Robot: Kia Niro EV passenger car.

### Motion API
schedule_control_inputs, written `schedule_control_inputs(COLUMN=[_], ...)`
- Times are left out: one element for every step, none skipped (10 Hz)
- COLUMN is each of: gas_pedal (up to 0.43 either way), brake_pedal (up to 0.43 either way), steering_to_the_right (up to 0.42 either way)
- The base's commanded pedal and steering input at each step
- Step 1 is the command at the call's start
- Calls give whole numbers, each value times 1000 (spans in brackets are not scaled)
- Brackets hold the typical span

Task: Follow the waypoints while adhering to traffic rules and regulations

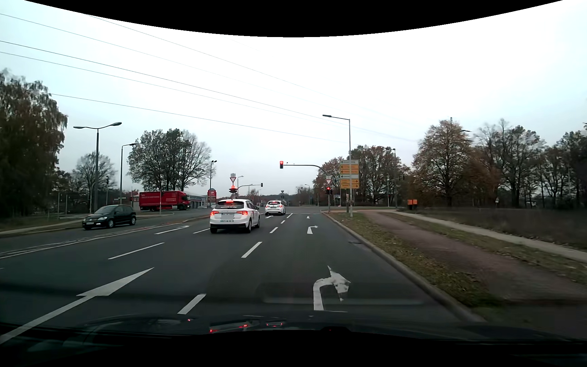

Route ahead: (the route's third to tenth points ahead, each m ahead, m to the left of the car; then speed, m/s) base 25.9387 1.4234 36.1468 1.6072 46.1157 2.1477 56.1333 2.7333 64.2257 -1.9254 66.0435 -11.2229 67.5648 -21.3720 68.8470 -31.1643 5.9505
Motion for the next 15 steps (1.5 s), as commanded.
schedule_control_inputs(gas_pedal=[28, 28, 28, 28, 28, 28, 28, 28, 28, 28, 28, 28, 28, 28, 28], brake_pedal=[0, 0, 0, 0, 0, 0, 0, 0, 0, 0, 0, 0, 0, 0, 0], steering_to_the_right=[-4, -4, -4, -4, -4, -4, -4, -5, -6, -7, -6, -6, -7, -6, -5])
